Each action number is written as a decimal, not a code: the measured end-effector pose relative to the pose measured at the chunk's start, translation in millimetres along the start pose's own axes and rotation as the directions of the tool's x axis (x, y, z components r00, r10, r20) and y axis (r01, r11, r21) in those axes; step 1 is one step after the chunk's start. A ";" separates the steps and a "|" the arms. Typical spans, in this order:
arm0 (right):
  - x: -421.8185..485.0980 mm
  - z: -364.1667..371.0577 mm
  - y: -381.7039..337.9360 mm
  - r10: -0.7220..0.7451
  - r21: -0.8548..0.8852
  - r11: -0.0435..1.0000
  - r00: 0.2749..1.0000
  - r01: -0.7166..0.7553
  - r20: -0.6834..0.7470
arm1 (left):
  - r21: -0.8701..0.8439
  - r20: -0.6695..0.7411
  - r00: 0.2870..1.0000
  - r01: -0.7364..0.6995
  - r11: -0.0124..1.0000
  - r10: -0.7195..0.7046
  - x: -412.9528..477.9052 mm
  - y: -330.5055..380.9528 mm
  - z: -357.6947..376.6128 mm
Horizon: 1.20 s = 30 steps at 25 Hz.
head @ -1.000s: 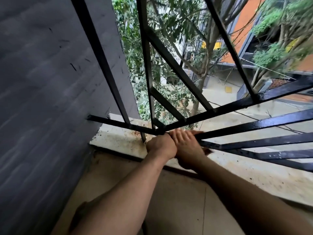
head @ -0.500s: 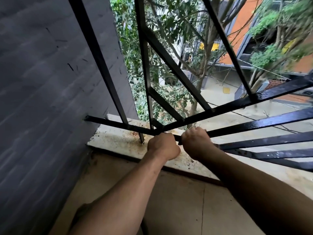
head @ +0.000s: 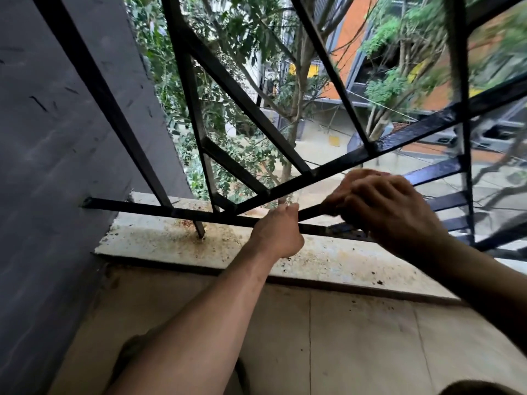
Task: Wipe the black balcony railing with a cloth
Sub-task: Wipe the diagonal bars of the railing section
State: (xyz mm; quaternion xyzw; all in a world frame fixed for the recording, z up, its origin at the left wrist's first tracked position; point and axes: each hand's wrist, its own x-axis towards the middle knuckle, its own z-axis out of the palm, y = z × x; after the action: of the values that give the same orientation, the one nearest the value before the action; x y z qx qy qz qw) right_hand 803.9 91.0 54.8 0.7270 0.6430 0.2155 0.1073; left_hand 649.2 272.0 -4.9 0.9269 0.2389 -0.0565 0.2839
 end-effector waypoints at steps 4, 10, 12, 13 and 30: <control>15.9 -1.1 -36.5 0.362 -0.045 0.932 0.932 -0.361 0.017 | -0.002 -0.039 0.999 -0.005 1.000 0.005 8.7 4.7 2.7; 0.4 -30.8 -3.0 0.223 0.113 0.966 0.970 -0.233 0.094 | -0.059 -0.079 0.994 0.072 0.996 -0.077 6.6 14.9 5.7; -26.9 -34.6 9.5 0.411 0.003 0.912 0.911 -0.411 -0.038 | -0.035 -0.087 0.992 0.087 0.996 -0.089 15.2 15.0 6.8; -34.1 -28.3 4.4 0.442 -0.017 0.895 0.892 -0.445 -0.089 | -0.017 -0.091 0.992 0.083 0.996 -0.084 17.7 16.4 8.9; -11.8 -9.7 22.2 0.218 0.115 0.940 0.823 -0.322 0.525 | -0.006 -0.092 0.973 0.210 0.978 -0.209 27.6 50.1 30.1</control>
State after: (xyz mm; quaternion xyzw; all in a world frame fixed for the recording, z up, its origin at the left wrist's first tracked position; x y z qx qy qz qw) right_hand 818.3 75.0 70.9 0.8488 0.5005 -0.0342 0.1668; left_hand 698.1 230.3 -11.6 0.8986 0.3481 -0.0436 0.2634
